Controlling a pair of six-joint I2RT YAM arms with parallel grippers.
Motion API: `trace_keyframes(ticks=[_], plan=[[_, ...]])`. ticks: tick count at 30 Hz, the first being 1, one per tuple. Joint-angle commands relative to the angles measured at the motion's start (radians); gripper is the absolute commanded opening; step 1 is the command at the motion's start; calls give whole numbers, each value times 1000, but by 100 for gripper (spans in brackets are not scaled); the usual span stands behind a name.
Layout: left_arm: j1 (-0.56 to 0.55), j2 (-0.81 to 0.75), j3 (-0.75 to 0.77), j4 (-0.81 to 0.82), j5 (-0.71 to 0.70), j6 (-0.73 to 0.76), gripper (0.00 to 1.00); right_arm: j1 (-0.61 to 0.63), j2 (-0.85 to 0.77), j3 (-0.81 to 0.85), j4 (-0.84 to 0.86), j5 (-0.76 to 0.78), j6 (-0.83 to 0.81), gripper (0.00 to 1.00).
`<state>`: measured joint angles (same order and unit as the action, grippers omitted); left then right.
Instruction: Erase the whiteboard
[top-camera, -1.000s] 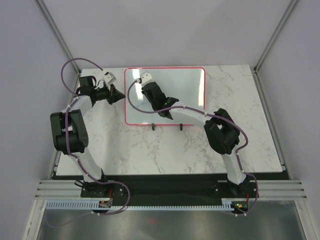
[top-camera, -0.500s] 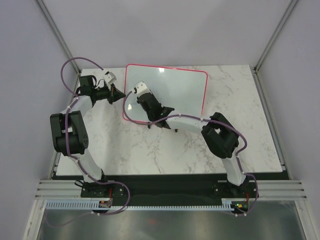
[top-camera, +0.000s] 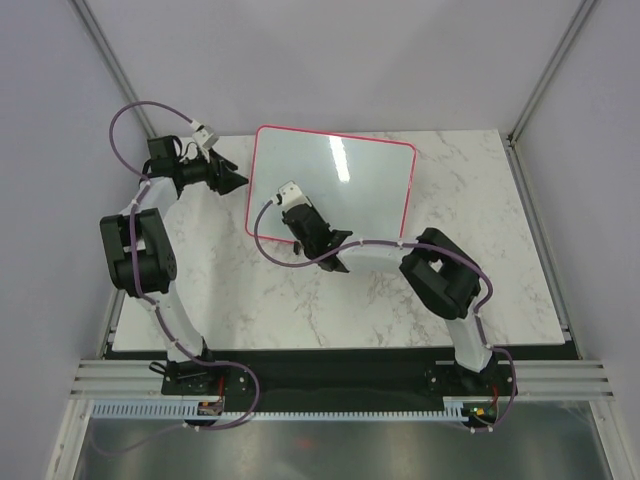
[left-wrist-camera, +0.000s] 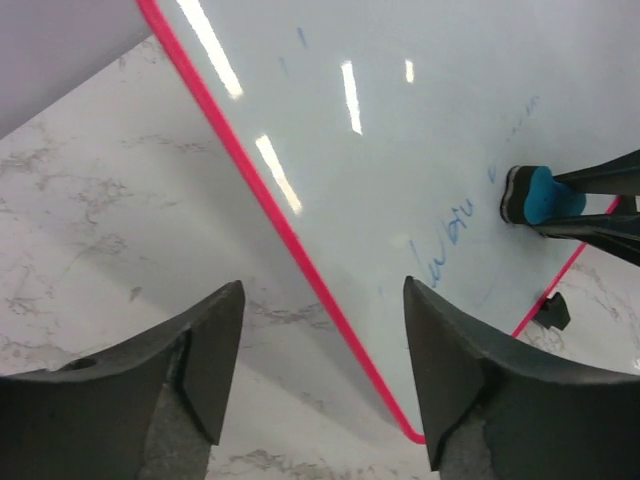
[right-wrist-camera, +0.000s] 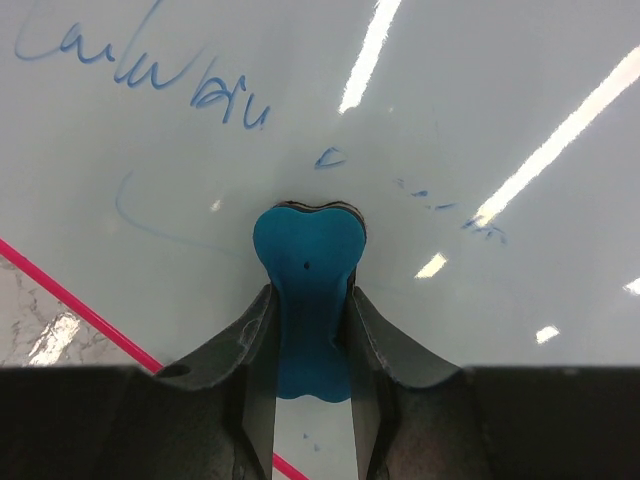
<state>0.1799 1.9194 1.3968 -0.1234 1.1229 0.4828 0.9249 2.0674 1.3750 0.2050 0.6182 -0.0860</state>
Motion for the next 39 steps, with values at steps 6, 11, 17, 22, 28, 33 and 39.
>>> trace_keyframes(ticks=[6,11,17,22,28,33,39], plan=[[7,213,257,7,196,-231,79,-18,-72,-56,39,11,28,0],[3,306,372,7,264,-294,79,-17,-95,-68,50,-5,29,0],[-28,365,410,8,290,-351,76,-18,-127,-77,56,-8,25,0],[-49,356,344,5,313,-329,52,-18,-141,-85,68,-18,14,0],[-40,280,239,5,345,-260,2,-17,-119,-57,68,-12,5,0],[-39,208,143,-25,310,-124,2,-18,-76,-25,89,-12,12,0],[-40,153,88,-61,249,-27,2,-18,25,134,-8,2,40,0]])
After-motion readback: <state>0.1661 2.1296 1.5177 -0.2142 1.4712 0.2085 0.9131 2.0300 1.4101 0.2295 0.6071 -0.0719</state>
